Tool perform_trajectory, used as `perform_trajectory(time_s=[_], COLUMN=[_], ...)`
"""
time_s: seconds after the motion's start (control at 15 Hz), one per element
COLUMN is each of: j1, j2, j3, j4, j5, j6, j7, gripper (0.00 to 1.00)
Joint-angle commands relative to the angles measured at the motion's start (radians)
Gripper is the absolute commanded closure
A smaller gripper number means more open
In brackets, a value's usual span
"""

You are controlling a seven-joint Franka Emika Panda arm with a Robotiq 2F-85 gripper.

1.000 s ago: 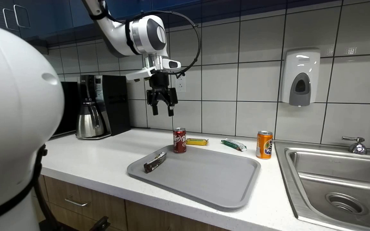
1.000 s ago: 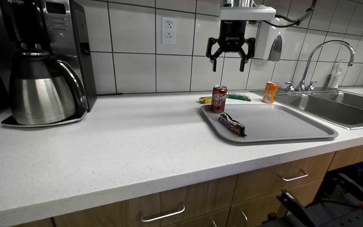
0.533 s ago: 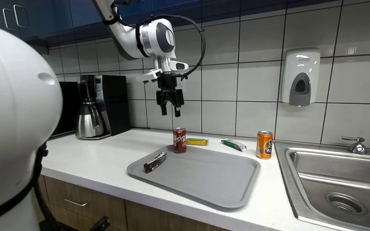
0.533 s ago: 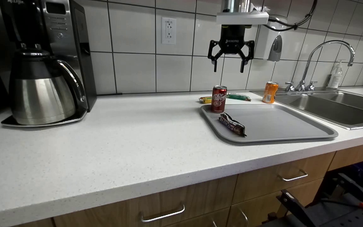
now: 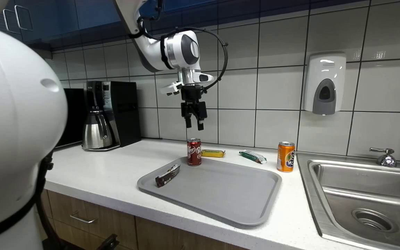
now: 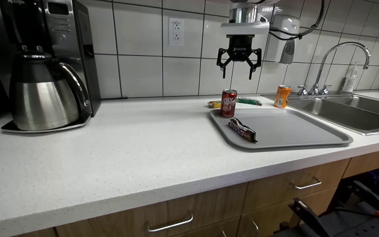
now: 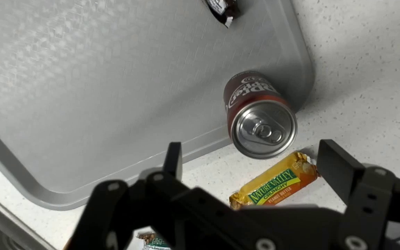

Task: Pick all the candy bars from the kitchen counter and place them on the gray tray

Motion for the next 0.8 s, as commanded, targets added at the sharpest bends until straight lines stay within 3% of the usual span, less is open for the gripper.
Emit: perform_trajectory(time_s=[0.0,0.73], j1=[0.000,0.012], j2=[0.070,0.253], j3=[-0.012,-0.039], j4=[0.098,0.279], j5=[0.012,0.051], j6=[-0.036,-0.037], j7=[0.060,0.204], gripper=[0.00,0.00])
